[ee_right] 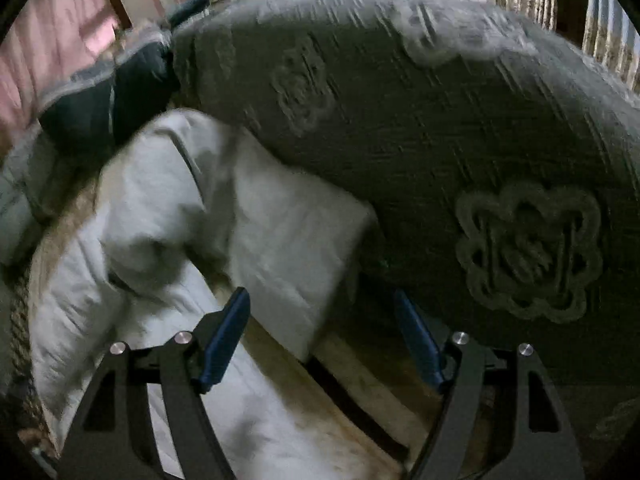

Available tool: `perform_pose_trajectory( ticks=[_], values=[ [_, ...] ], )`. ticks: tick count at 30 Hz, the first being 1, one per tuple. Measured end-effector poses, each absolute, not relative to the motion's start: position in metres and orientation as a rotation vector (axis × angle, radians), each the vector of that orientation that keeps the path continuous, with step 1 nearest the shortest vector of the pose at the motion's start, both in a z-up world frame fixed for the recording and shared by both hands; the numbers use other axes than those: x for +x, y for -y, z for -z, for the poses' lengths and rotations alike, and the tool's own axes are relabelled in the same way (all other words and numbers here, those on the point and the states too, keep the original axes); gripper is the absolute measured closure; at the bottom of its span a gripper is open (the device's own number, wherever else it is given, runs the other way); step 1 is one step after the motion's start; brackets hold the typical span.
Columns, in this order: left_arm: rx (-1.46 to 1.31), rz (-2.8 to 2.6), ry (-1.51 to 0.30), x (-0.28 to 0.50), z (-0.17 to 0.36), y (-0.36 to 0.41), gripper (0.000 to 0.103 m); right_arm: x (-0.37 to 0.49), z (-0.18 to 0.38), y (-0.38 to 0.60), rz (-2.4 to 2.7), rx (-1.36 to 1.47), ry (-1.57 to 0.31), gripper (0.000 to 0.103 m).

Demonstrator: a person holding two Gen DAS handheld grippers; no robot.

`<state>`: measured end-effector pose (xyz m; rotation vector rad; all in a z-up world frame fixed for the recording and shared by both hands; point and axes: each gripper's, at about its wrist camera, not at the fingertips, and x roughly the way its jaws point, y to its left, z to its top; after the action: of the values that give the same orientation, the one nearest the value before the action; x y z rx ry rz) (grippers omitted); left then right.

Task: Fold large clothes
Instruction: 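Fold the held jacket part over with the right gripper and release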

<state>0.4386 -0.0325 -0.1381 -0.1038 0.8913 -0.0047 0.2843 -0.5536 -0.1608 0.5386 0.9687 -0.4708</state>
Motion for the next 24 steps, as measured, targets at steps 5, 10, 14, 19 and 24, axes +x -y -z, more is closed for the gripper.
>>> perform_pose_trajectory(
  ticks=[5,10,14,19,24],
  values=[
    [-0.193,0.017,-0.866,0.408,0.114,0.015,0.003,0.312,0.196,0.552,0.398,0.549,-1.033,0.028],
    [-0.255,-0.008,-0.841,0.392,0.098,-0.010,0.003,0.330,0.218,0.560,0.345,0.672,-1.010,0.082],
    [-0.232,-0.050,-0.841,0.392,0.100,-0.027,0.003,0.329,0.189,0.560,0.325,0.693,-0.913,0.097],
    [-0.269,-0.063,-0.842,0.393,0.100,-0.033,0.003,0.314,0.118,0.564,0.413,0.605,-0.697,0.099],
    [-0.220,-0.050,-0.807,0.387,0.089,-0.021,0.003,0.293,0.057,0.560,0.494,0.487,-0.514,0.100]
  ],
)
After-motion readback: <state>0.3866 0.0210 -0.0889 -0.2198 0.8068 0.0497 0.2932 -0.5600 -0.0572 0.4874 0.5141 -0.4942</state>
